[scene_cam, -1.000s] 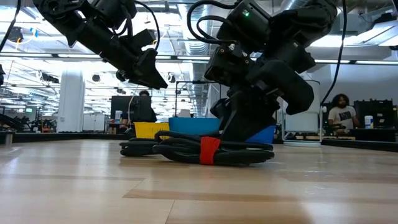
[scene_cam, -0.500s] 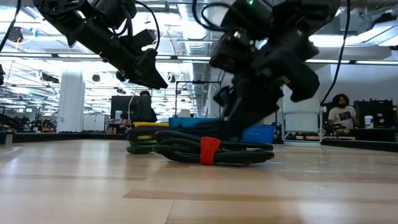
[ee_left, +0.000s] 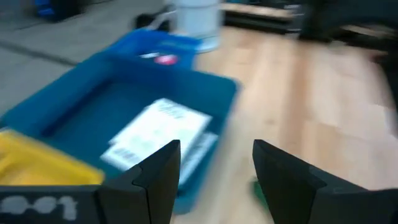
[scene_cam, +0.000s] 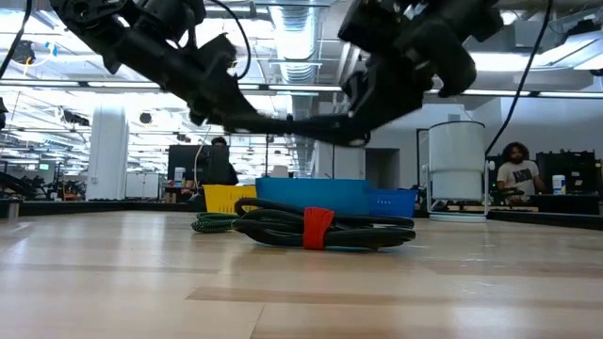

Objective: Pick and place items into bin
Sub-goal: Put the top black charger cable into the yellow bin

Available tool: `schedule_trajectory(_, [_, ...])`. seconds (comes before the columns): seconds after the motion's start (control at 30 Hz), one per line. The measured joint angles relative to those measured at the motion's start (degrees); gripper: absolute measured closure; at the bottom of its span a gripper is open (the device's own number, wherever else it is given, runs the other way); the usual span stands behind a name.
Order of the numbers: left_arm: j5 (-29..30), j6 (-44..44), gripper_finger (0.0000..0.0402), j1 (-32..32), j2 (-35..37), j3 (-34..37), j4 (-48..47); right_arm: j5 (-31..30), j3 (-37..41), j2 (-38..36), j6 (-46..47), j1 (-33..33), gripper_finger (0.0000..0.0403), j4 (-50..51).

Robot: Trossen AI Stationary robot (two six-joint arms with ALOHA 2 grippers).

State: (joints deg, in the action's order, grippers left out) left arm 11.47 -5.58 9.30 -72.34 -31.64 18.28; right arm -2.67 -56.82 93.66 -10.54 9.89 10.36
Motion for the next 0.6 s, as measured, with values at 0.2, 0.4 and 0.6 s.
schedule_trajectory(0.2, [-16.0, 5.0, 0.0209, 0.0, 0.0, 0.0, 1.9, -0.4, 0.0, -3.9, -3.2, 0.2, 0.0323, 0.9])
schedule_trajectory(0.4, [-24.8, 8.2, 0.0209, -0.1, 0.0, 0.0, 2.1, -0.4, 0.0, -6.6, -6.6, 0.6, 0.0322, 0.8])
schedule_trajectory(0.6, [-25.3, 10.6, 0.0209, -1.5, 0.0, 0.0, 2.2, -0.4, 0.0, -6.9, -9.4, 0.6, 0.0322, -0.7])
